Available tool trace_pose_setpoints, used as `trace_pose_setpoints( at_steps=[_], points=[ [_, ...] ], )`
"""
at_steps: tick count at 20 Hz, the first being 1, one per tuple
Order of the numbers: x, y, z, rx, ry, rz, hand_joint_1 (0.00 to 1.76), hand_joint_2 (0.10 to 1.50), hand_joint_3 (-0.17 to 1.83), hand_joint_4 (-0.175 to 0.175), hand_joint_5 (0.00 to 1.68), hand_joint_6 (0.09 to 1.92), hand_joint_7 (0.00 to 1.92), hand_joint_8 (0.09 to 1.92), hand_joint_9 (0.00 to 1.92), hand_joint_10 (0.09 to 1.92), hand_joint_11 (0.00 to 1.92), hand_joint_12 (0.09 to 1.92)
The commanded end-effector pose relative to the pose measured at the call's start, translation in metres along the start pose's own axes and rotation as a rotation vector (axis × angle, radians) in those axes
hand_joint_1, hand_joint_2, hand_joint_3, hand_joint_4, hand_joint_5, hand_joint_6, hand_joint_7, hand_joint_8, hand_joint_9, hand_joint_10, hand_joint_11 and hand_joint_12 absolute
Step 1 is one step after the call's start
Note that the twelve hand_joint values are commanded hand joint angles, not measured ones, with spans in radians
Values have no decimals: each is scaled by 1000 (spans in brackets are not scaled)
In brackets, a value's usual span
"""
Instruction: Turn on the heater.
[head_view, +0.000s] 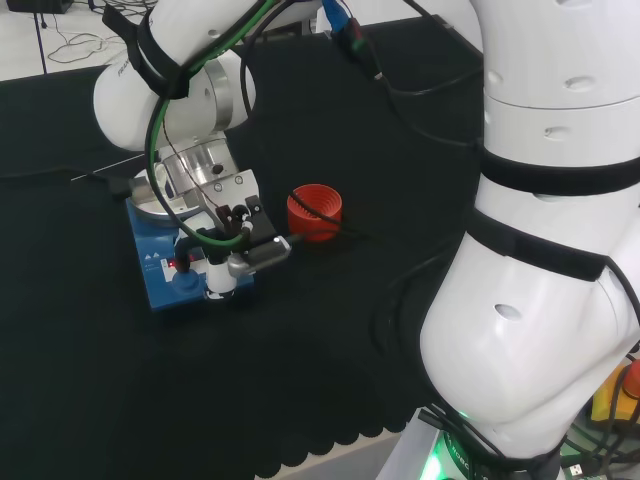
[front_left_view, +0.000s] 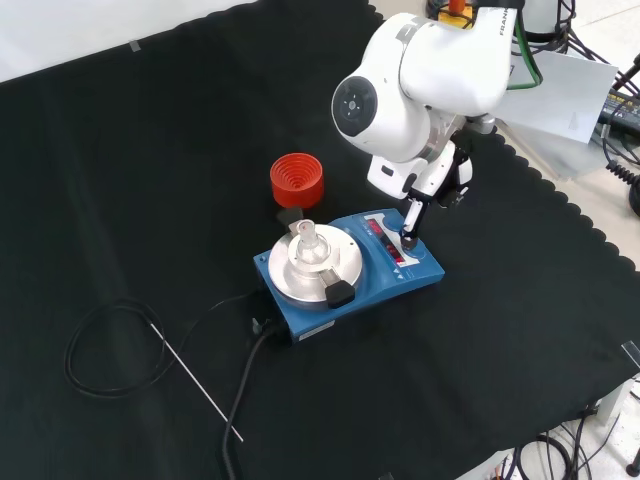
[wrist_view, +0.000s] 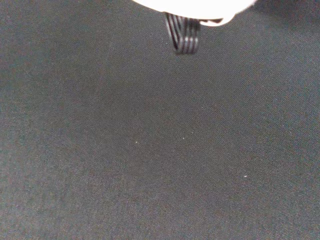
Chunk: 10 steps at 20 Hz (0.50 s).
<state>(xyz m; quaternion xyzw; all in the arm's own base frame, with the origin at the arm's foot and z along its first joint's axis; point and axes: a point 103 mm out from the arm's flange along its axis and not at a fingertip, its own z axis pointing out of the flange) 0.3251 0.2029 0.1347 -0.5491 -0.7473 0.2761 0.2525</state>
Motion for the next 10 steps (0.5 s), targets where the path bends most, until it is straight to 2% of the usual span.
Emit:
trace_pose_setpoints(
  at_steps=[1, 10],
  points=[
    [1, -1, -9, -17, -4, 1, 1438, 652, 1078, -50, 301, 459, 1630, 1592, 1694, 1538, 1305, 1344],
    [-1, -22, -53, -120, 0, 4, 1438, 649, 1081, -52, 315, 460, 1631, 1589, 1693, 1537, 1304, 1345]
  ],
)
